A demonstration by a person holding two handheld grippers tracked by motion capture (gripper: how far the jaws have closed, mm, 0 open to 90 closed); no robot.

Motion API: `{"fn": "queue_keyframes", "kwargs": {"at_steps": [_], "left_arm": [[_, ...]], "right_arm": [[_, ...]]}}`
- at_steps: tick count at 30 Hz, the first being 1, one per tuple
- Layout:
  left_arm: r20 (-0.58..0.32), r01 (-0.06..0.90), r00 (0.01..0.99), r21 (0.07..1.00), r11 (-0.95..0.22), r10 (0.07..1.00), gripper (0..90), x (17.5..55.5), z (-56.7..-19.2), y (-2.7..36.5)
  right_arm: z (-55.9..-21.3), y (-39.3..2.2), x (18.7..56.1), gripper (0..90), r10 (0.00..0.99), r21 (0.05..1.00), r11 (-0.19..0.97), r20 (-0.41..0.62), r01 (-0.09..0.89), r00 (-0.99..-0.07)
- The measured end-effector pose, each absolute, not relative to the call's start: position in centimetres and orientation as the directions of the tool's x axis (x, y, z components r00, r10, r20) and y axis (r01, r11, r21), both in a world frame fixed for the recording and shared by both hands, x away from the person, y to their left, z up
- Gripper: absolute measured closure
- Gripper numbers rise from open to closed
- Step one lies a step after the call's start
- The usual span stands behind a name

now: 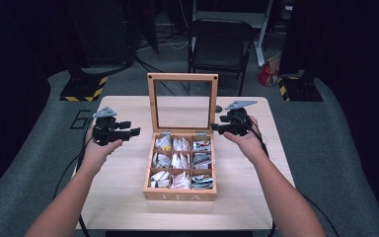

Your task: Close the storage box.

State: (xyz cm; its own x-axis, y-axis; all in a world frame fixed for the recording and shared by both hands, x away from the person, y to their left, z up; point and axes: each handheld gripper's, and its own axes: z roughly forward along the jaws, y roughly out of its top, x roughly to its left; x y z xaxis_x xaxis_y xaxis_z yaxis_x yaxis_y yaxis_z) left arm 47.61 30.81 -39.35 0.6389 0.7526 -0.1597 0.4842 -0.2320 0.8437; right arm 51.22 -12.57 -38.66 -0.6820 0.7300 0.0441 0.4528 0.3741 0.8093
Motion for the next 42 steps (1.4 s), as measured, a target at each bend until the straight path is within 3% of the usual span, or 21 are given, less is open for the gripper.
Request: {"fn": "queue_keyframes", "kwargs": {"at_steps": [42], "left_arm": [[-0.166,0.498,0.636,0.835,-0.236,0.754,43.8,47.5,-39.7,31.5]], "right_arm": [[-39.1,-10.8,54.9,43.7,0.746,0.799,0.359,0.065,0.482,-0.662]]}}
